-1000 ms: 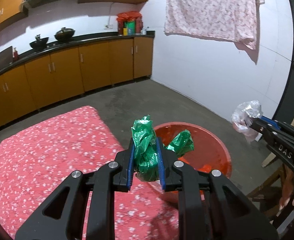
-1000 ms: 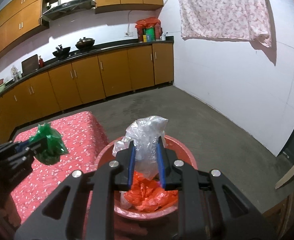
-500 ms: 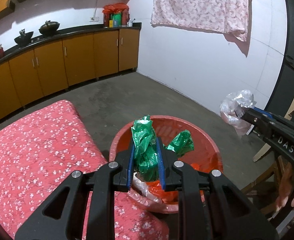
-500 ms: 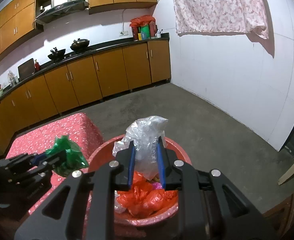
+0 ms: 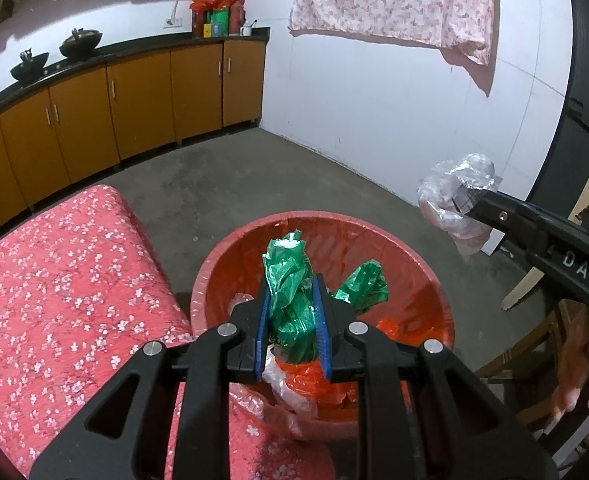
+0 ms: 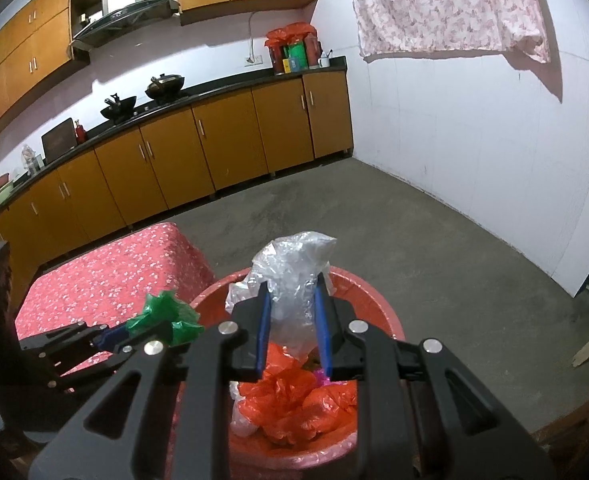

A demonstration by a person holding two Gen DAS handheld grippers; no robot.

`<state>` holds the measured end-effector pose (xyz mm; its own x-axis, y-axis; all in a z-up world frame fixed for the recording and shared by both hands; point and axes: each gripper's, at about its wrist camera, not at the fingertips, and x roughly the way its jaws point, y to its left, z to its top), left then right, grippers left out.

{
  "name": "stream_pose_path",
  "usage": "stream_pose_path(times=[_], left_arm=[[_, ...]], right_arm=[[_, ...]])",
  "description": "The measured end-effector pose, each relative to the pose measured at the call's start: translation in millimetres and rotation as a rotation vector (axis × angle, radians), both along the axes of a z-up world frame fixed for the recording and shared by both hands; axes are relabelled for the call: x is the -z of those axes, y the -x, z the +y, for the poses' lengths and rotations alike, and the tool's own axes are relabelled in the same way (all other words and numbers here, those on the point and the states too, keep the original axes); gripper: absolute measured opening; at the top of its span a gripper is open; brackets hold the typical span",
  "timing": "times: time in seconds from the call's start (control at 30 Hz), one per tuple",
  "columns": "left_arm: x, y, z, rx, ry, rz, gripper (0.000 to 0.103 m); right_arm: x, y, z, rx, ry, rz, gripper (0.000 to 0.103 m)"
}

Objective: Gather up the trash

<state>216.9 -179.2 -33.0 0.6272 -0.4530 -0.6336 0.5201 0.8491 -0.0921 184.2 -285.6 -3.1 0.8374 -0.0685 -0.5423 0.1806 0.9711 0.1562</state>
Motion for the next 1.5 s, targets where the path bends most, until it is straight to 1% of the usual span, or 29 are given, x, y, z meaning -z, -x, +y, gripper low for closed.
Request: stream_pose_path(times=[0.17, 0.27, 0.43, 0.5, 0.57, 0.67, 0.77, 0.83, 0.9, 0.93, 0.97, 1.0, 1.03, 1.07, 1.1, 1.13, 1.2, 1.23, 1.3, 1.37, 1.4, 1.5], left_arm=[[7, -6, -8, 0.012, -0.004, 0.013, 0.02], [10, -9, -12, 0.02, -0.003, 0.022, 0.021], [17, -14, -15, 0.025, -0.005, 0.042, 0.022], [19, -14, -15, 0.024, -0.008, 0.044, 0.026], [20, -15, -14, 0.023, -0.009, 0.048, 0.03], [22, -16, -13, 0.016, -0.005, 0.056, 0.038], [23, -17, -10, 0.007, -0.011, 0.059, 0.039], [23, -17, -6, -0.01, -0.013, 0.059, 0.039], [20, -17, 1, -0.032, -0.003, 0.059, 0.039], [18, -17, 7, -0.047, 0.002, 0.055, 0.04], [16, -16, 10, -0.058, 0.005, 0.049, 0.045], [12, -14, 16, -0.075, 0.01, 0.036, 0.05], [9, -13, 21, -0.086, 0.015, 0.024, 0.052], [3, -8, 29, -0.098, 0.021, 0.001, 0.054], [-3, -4, 35, -0.107, 0.023, -0.022, 0.055], [-7, 0, 39, -0.111, 0.022, -0.037, 0.059], [-20, 14, 52, -0.133, 0.024, -0.094, 0.073], [-27, 24, 61, -0.145, 0.025, -0.132, 0.077], [-39, 38, 73, -0.164, 0.021, -0.188, 0.091], [-50, 54, 84, -0.187, 0.013, -0.242, 0.099], [-53, 62, 90, -0.198, 0.007, -0.265, 0.101], [-63, 89, 106, -0.234, -0.019, -0.325, 0.101]], right_arm=[[4, -7, -10, 0.012, -0.016, 0.002, 0.021], [4, -11, -15, 0.017, -0.03, -0.001, 0.024], [7, -14, -18, 0.017, -0.063, -0.011, 0.026], [8, -15, -18, 0.015, -0.068, -0.012, 0.029], [10, -16, -19, 0.015, -0.075, -0.012, 0.03], [11, -17, -20, 0.017, -0.087, -0.012, 0.035], [10, -16, -20, 0.018, -0.089, -0.015, 0.04], [9, -15, -19, 0.018, -0.089, -0.018, 0.049], [7, -12, -18, 0.025, -0.086, -0.026, 0.052], [5, -10, -18, 0.029, -0.085, -0.032, 0.054], [3, -8, -19, 0.036, -0.085, -0.04, 0.056], [2, -4, -19, 0.042, -0.086, -0.049, 0.06], [-1, -1, -19, 0.05, -0.086, -0.06, 0.066], [-4, 5, -18, 0.063, -0.078, -0.075, 0.069], [-7, 8, -18, 0.071, -0.067, -0.084, 0.077], [-11, 15, -15, 0.084, -0.045, -0.101, 0.086], [-18, 28, -8, 0.105, 0.001, -0.136, 0.093], [-21, 34, -3, 0.114, 0.028, -0.151, 0.094], [-29, 52, 13, 0.141, 0.099, -0.196, 0.098], [-35, 66, 27, 0.152, 0.149, -0.229, 0.099], [-37, 72, 31, 0.153, 0.161, -0.24, 0.099], [-43, 91, 52, 0.154, 0.199, -0.25, 0.099]])
